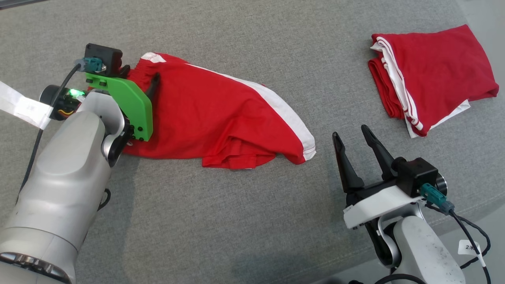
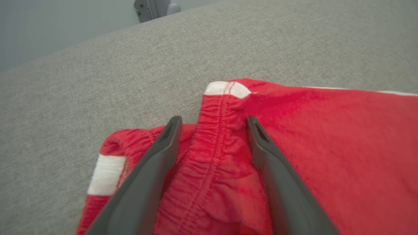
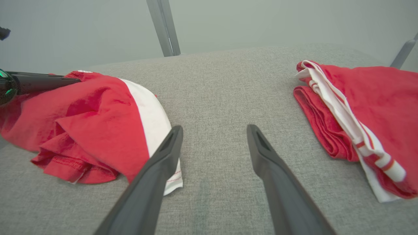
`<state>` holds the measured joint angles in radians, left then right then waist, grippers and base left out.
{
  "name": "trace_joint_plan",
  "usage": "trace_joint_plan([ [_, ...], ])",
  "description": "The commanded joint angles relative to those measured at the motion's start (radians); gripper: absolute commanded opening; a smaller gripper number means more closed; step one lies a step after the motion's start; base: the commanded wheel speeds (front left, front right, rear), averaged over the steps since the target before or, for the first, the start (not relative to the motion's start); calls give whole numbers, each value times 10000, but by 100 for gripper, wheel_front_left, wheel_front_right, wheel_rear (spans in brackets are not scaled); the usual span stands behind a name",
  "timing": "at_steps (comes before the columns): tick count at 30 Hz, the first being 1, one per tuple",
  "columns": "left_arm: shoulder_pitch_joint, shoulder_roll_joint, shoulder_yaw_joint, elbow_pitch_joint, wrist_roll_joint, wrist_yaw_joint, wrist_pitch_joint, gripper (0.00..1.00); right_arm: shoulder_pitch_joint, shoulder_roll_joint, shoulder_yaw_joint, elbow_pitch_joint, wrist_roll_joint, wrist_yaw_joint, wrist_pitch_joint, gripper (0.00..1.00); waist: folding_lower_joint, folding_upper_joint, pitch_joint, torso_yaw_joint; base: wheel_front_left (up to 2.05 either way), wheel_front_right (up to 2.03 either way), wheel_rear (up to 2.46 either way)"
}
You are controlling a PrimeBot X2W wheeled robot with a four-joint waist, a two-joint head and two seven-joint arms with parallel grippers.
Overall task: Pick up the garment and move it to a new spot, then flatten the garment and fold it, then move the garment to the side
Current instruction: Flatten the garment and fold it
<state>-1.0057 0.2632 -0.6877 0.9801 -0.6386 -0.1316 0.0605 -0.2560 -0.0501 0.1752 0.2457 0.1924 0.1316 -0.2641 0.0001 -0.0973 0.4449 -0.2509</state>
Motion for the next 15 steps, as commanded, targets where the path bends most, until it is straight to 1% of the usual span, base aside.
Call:
trace_joint_plan([
  [1,-64,40,-159,19,-192,15,39,96,-17,-22,0,16,112,-20,3,100,-1,-2,-38,40,0,0,0],
  [2,-4,22,-239,26,-341,15,96,62,-24,-22,1,19,110,-20,3,100,-1,-2,-48,54,0,0,0],
  [3,37,31,-321,22,-405,15,117,45,-31,-22,5,23,117,-20,3,100,-1,-2,-57,65,0,0,0],
  [4,78,50,-447,-1,-492,15,153,38,-40,-22,13,27,126,-20,3,100,-1,-2,-60,74,0,0,0],
  [5,114,74,-519,-14,-625,15,141,32,-52,-22,15,30,125,-20,3,100,-1,-2,-63,83,0,0,0],
  [6,125,106,-588,-39,-715,15,87,20,-59,-22,12,27,129,-20,3,100,-1,-2,-67,91,0,0,0],
  [7,129,145,-677,-60,-801,15,27,2,-53,-22,10,16,127,-20,3,100,-1,-2,-71,99,0,0,0],
  [8,151,169,-765,-70,-892,15,-26,0,-43,-22,-7,10,118,-20,3,100,-1,-2,-77,110,0,0,0],
  [12,261,247,-1079,-33,-1161,15,-240,0,12,-23,-73,73,72,-20,3,100,-1,-2,-177,175,0,0,0],
  [15,264,247,-1190,15,-1295,14,-748,0,94,-23,-133,121,77,-20,3,100,-1,-2,-341,285,0,0,0],
])
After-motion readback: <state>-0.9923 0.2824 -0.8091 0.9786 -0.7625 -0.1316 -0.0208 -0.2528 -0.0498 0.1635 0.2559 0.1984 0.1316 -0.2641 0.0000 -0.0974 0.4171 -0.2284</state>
